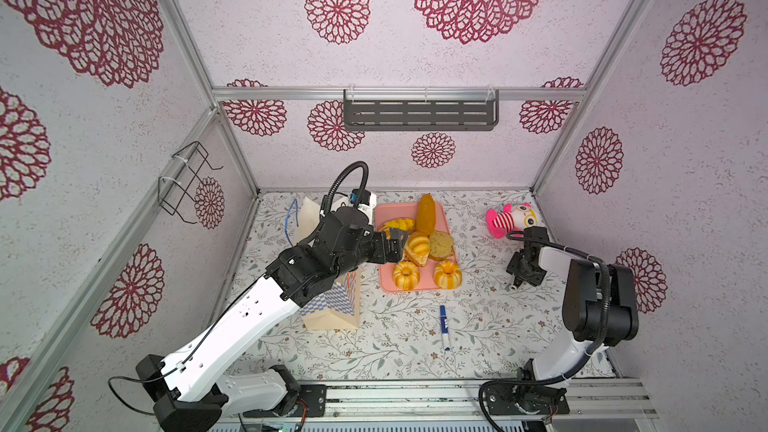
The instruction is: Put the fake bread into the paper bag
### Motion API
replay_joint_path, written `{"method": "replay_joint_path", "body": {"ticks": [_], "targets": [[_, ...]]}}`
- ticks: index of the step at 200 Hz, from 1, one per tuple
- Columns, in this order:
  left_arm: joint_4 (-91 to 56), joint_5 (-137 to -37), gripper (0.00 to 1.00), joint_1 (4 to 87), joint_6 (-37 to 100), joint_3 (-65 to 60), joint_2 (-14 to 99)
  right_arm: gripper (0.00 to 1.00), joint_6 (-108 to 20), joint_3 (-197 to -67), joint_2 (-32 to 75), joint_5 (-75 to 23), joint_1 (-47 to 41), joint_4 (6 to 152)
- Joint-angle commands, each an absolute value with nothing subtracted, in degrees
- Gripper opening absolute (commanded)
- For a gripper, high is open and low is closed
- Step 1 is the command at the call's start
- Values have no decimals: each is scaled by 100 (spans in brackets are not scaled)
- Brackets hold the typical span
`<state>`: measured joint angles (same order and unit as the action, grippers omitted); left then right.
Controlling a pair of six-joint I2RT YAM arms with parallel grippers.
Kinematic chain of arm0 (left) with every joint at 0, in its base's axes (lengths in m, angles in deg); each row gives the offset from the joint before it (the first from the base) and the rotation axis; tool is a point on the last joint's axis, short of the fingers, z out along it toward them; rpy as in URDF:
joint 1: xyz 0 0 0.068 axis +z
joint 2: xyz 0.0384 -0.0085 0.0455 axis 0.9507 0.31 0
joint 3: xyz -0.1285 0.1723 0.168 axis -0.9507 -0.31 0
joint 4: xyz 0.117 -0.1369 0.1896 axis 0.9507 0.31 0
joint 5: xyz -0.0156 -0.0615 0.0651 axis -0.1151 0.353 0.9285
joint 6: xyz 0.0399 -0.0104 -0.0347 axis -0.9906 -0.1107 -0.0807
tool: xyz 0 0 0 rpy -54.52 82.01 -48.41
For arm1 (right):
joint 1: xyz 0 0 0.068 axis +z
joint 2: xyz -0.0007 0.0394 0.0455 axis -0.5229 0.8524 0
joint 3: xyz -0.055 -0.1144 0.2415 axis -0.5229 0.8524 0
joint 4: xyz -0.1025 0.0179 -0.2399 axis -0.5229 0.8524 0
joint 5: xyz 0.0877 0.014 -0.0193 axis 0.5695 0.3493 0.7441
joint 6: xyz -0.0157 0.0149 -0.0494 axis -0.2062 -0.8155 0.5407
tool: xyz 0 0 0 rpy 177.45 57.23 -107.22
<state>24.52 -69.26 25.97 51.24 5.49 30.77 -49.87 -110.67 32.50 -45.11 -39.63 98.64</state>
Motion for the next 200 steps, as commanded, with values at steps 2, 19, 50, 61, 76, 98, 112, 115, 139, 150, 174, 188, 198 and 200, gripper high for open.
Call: {"method": "replay_joint_path", "body": {"ticks": [2, 19, 50, 61, 76, 98, 112, 115, 139, 150, 174, 188, 198, 200], "targets": [[2575, -6706, 97, 2589, 4941, 737, 2968, 42, -5077, -10896, 2648, -4522, -3947, 10021], [2704, -6582, 97, 2589, 4835, 908, 2990, 36, -5048, -10806, 2233, -4511, -3864, 10139], [2962, -6325, 97, 2622, 4701, 1134, 2999, 28, -4862, -10800, 1362, -4647, -3537, 10549], [3091, -6242, 97, 2655, 4660, 1256, 3007, 28, -4778, -10826, 1010, -4587, -3393, 10687], [3345, -6119, 97, 2704, 4587, 1496, 3025, 28, -4630, -10882, 593, -4260, -3224, 10867], [3858, -5825, 97, 2802, 4443, 1965, 3100, 28, -4411, -11037, 187, -3752, -2949, 11203], [4168, -5631, 97, 2880, 4362, 2270, 3129, 28, -4287, -11160, 51, -3474, -2775, 11414], [4232, -5584, 97, 2897, 4342, 2330, 3131, 28, -4268, -11192, 28, -3433, -2730, 11464], [4828, -5110, 97, 3005, 4211, 2904, 3181, 27, -4096, -11495, 9, -3130, -2282, 11837], [5146, -4852, 97, 3043, 4153, 3203, 3233, 27, -4042, -11670, 77, -3106, -1979, 12010], [6008, -4133, 97, 3112, 4081, 3940, 3413, 27, -4004, -12095, 361, -3400, -1249, 12420], [6494, -3771, 97, 3215, 4112, 4263, 3456, 29, -4004, -12327, 560, -3613, -846, 12625], [6753, -3669, 97, 3374, 4157, 4351, 3407, 30, -4010, -12502, 716, -3730, -610, 12767], [6787, -3665, 97, 3416, 4171, 4353, 3393, 30, -4013, -12540, 750, -3760, -570, 12791]]}}
